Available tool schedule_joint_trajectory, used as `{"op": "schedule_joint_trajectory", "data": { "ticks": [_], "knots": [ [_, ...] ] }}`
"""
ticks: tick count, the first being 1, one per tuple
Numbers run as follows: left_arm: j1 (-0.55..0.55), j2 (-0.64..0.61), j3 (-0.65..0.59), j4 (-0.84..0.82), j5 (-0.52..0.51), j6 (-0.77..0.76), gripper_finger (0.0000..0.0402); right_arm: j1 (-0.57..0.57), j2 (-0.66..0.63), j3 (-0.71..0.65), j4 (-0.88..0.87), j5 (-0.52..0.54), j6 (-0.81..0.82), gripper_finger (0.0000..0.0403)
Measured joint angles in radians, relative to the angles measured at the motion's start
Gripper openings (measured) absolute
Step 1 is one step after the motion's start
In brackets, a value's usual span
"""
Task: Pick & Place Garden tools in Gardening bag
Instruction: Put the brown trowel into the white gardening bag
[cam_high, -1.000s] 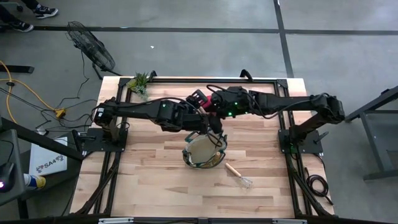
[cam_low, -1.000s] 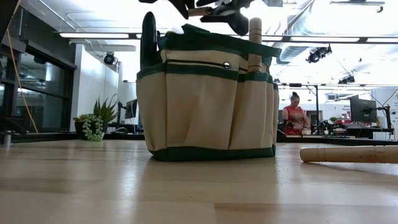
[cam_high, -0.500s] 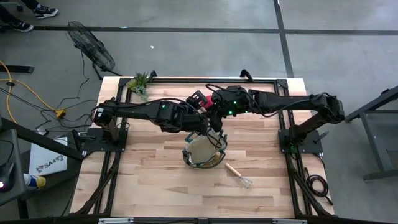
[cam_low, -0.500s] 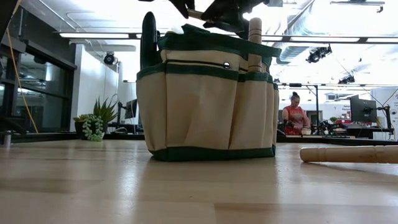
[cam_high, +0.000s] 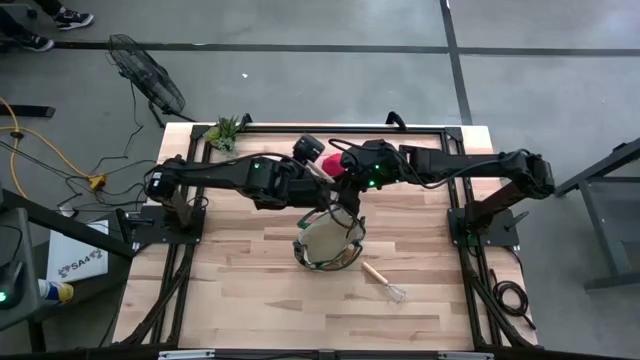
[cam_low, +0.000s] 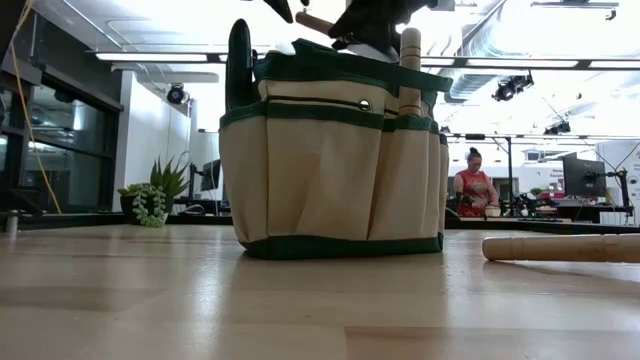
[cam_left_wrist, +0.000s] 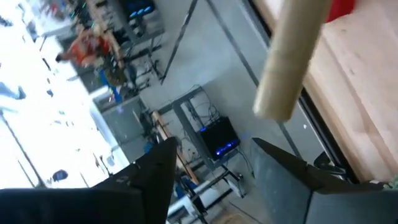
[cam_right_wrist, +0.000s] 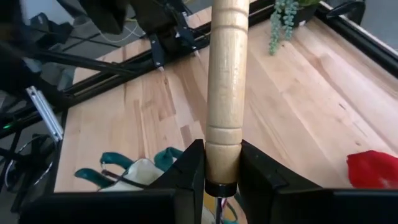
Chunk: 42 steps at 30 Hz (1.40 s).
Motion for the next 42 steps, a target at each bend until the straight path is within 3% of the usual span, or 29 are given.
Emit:
{"op": "schedule_joint_trajectory", "data": {
  "ticks": [6, 12, 16, 27, 35, 42],
  "knots": [
    [0.000, -0.048, 0.000, -0.061, -0.032, -0.237, 0.0205, -0.004, -0.050, 0.000, -0.092, 0.083, -0.008, 0.0061],
    [0.000, -0.134, -0.001, -0.102, 0.132, -0.641, 0.0206, -0.011, -0.175, 0.000, -0.165, 0.163, -0.054, 0.0061],
    [0.000, -0.184, 0.000, -0.063, 0.237, -0.805, 0.0207, -0.011, -0.247, 0.000, -0.208, 0.184, -0.107, 0.0061],
    [0.000, -0.228, -0.001, 0.455, 0.528, -0.752, 0.0207, 0.004, -0.356, 0.000, -0.122, 0.184, -0.174, 0.0061],
    [0.000, -0.216, -0.001, 0.733, 0.579, -0.800, 0.0207, 0.092, -0.411, 0.000, 0.081, 0.171, -0.316, 0.0061],
    [-0.001, -0.175, 0.000, 0.997, 0.726, -0.836, 0.0207, 0.134, -0.411, 0.000, 0.245, 0.123, -0.391, 0.0061]
  ]
}}
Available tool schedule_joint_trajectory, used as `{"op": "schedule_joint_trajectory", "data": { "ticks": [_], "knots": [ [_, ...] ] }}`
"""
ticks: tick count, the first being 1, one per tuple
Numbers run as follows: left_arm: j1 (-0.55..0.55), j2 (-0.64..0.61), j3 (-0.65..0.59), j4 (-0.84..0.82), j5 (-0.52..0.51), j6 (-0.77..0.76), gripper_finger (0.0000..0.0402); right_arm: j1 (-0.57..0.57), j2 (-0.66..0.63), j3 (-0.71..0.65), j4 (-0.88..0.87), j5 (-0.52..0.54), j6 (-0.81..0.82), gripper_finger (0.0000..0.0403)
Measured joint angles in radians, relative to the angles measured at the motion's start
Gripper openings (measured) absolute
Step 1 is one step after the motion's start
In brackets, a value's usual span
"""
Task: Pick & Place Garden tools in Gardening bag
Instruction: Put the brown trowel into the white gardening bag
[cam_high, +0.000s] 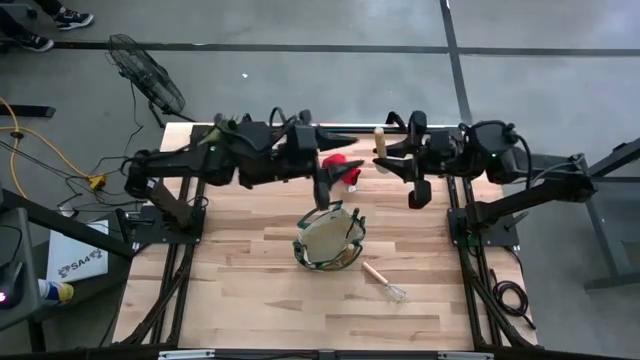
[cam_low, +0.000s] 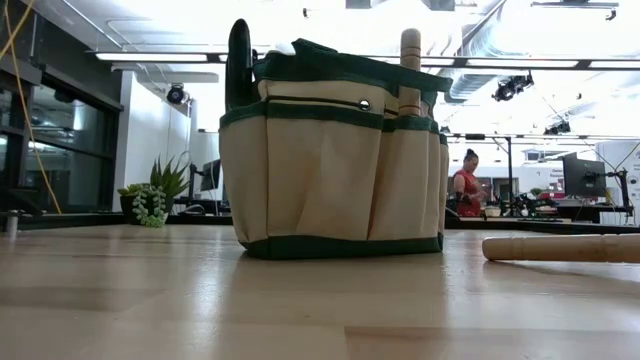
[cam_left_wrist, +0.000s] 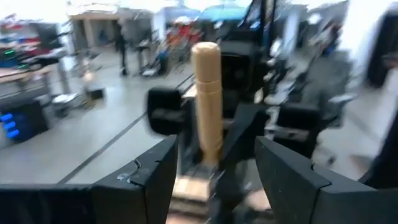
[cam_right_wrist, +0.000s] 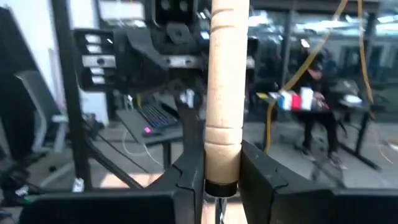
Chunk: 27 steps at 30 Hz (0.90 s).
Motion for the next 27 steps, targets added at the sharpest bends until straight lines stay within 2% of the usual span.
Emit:
{"op": "schedule_joint_trajectory", "data": {
  "ticks": [3, 8, 20, 27],
  "knots": [
    [0.000, 0.024, -0.002, 0.080, 0.043, -0.003, 0.0207, 0.000, 0.010, 0.000, 0.035, -0.025, 0.000, 0.0061],
    [0.000, 0.067, -0.001, 0.174, 0.047, -0.024, 0.0207, 0.006, 0.039, 0.000, 0.049, -0.069, 0.000, 0.0061],
    [-0.001, 0.087, -0.001, 0.228, 0.071, -0.080, 0.0205, 0.052, 0.060, 0.000, 0.020, -0.077, 0.000, 0.0061],
    [-0.014, 0.087, -0.001, 0.224, 0.071, -0.084, 0.0154, 0.053, 0.045, 0.000, -0.002, -0.074, 0.003, 0.0061]
  ]
}}
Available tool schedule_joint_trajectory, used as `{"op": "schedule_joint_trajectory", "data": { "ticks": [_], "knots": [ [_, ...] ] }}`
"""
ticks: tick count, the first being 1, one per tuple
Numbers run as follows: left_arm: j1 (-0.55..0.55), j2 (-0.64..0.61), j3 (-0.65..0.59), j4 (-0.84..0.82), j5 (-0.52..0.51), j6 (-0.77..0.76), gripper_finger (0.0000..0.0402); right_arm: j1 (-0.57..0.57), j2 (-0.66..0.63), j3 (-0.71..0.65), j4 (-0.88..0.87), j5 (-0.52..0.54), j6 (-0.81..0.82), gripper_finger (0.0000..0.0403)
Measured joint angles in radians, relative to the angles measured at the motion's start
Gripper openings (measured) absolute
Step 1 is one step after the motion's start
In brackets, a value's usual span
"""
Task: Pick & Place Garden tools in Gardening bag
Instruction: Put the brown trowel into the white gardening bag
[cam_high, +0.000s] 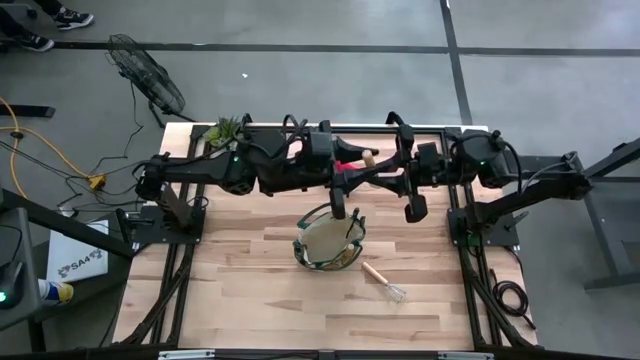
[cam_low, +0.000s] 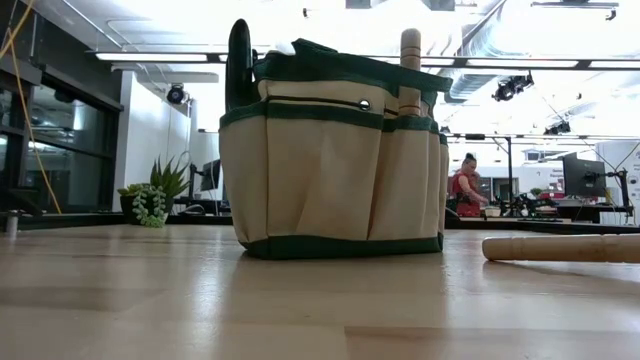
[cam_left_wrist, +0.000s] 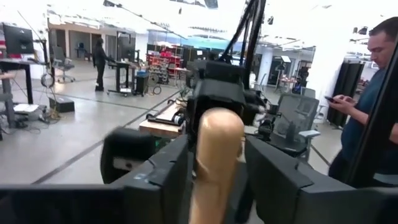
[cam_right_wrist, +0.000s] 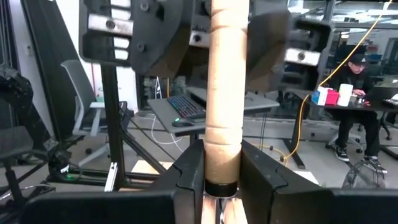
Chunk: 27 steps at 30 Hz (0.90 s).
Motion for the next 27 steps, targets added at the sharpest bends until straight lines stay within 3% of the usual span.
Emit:
{"op": "schedule_joint_trajectory", "data": {
  "ticks": [10, 21, 23, 27],
  "knots": [
    [-0.006, 0.000, 0.000, -0.026, -0.006, -0.014, 0.0065, 0.001, -0.031, 0.000, -0.071, -0.004, 0.012, 0.0061],
    [-0.006, 0.000, 0.000, -0.054, -0.031, -0.024, 0.0064, 0.000, -0.031, 0.000, -0.103, -0.004, 0.047, 0.0060],
    [-0.006, 0.000, 0.000, -0.064, -0.035, -0.028, 0.0064, 0.000, -0.031, 0.000, -0.115, -0.003, 0.068, 0.0079],
    [-0.006, -0.003, 0.000, -0.086, -0.054, -0.025, 0.0064, -0.001, -0.031, 0.000, -0.155, 0.000, 0.132, 0.0171]
  ]
}}
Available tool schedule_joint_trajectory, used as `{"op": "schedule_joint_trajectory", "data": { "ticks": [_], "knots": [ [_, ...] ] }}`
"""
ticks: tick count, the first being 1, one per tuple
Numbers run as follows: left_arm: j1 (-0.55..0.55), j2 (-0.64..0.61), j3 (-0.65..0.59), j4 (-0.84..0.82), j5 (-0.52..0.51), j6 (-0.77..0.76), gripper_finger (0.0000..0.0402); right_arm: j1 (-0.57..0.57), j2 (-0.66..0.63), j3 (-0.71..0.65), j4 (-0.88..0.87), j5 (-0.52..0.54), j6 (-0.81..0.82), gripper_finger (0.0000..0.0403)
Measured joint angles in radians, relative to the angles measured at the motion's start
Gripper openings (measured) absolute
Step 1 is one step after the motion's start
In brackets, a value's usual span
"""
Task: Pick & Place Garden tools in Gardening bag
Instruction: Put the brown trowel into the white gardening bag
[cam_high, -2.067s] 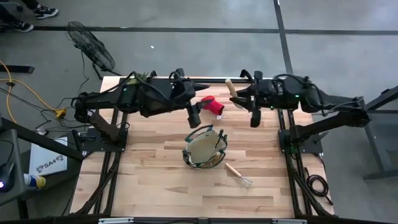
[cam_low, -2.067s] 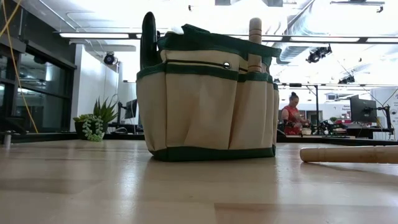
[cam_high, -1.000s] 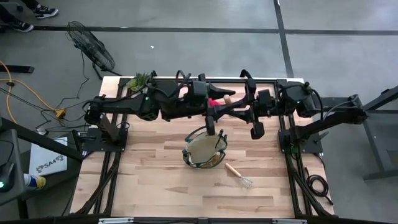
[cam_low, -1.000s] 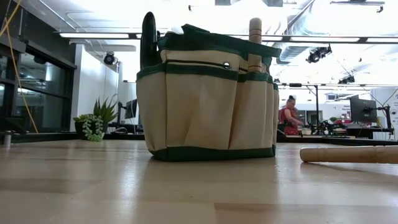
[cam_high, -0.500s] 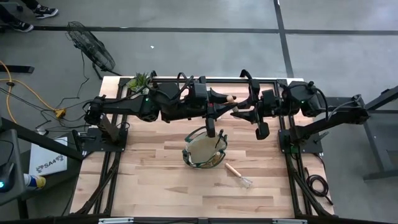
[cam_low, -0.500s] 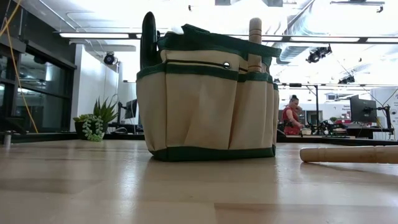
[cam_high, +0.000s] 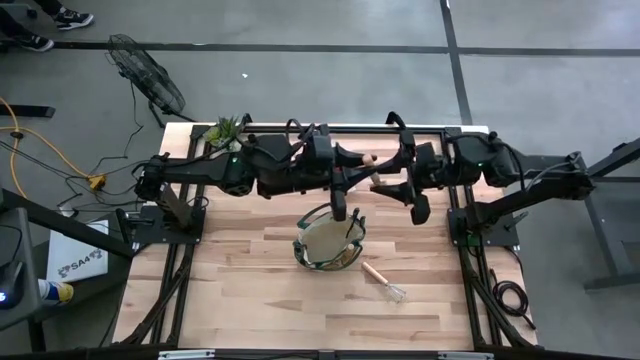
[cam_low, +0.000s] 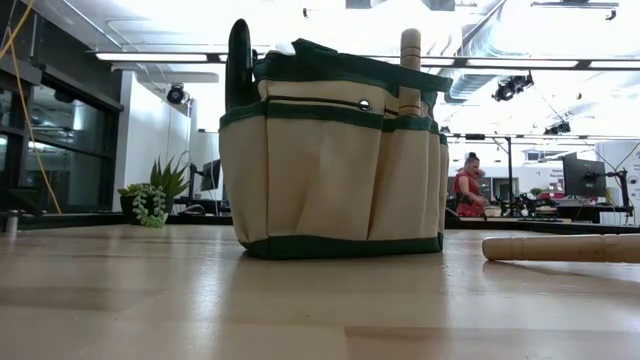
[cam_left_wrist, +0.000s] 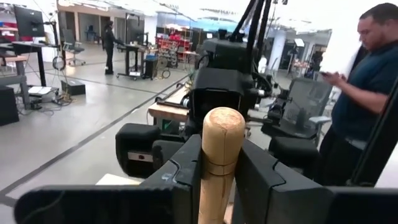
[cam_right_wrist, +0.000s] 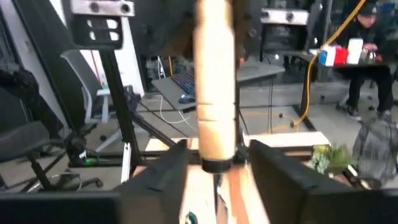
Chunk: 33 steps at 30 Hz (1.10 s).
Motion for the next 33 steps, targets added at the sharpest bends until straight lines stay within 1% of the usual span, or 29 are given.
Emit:
{"op": "schedule_joint_trajectory", "data": {
  "ticks": [3, 5, 7, 10, 13, 15, 22, 26, 29, 33],
  "knots": [
    [0.000, 0.000, 0.000, -0.043, -0.024, 0.006, 0.0064, 0.000, -0.007, 0.000, -0.052, -0.001, 0.037, 0.0229],
    [0.000, 0.001, 0.000, -0.066, -0.035, 0.006, 0.0064, 0.000, -0.016, 0.000, -0.092, -0.008, 0.068, 0.0257],
    [0.000, 0.001, 0.000, -0.097, -0.047, 0.008, 0.0064, 0.000, -0.028, 0.000, -0.131, -0.037, 0.092, 0.0277],
    [-0.004, 0.001, 0.000, -0.145, -0.049, 0.009, 0.0064, 0.000, -0.051, 0.000, -0.190, -0.096, 0.114, 0.0294],
    [-0.020, 0.001, 0.000, -0.184, -0.052, 0.007, 0.0064, 0.000, -0.080, 0.000, -0.245, -0.141, 0.147, 0.0299],
    [-0.036, 0.001, 0.000, -0.213, -0.068, 0.005, 0.0064, 0.000, -0.099, 0.000, -0.283, -0.139, 0.165, 0.0300],
    [-0.144, 0.001, 0.000, -0.303, -0.189, -0.007, 0.0064, 0.000, -0.169, 0.000, -0.357, -0.130, 0.223, 0.0301],
    [-0.213, 0.008, -0.008, -0.347, -0.267, -0.074, 0.0064, 0.000, -0.196, 0.000, -0.376, -0.129, 0.250, 0.0301],
    [-0.266, 0.013, -0.051, -0.365, -0.322, -0.123, 0.0064, 0.000, -0.212, 0.000, -0.399, -0.134, 0.238, 0.0301],
    [-0.325, 0.013, -0.133, -0.339, -0.377, -0.226, 0.0064, 0.000, -0.225, 0.000, -0.422, -0.134, 0.242, 0.0301]
  ]
}}
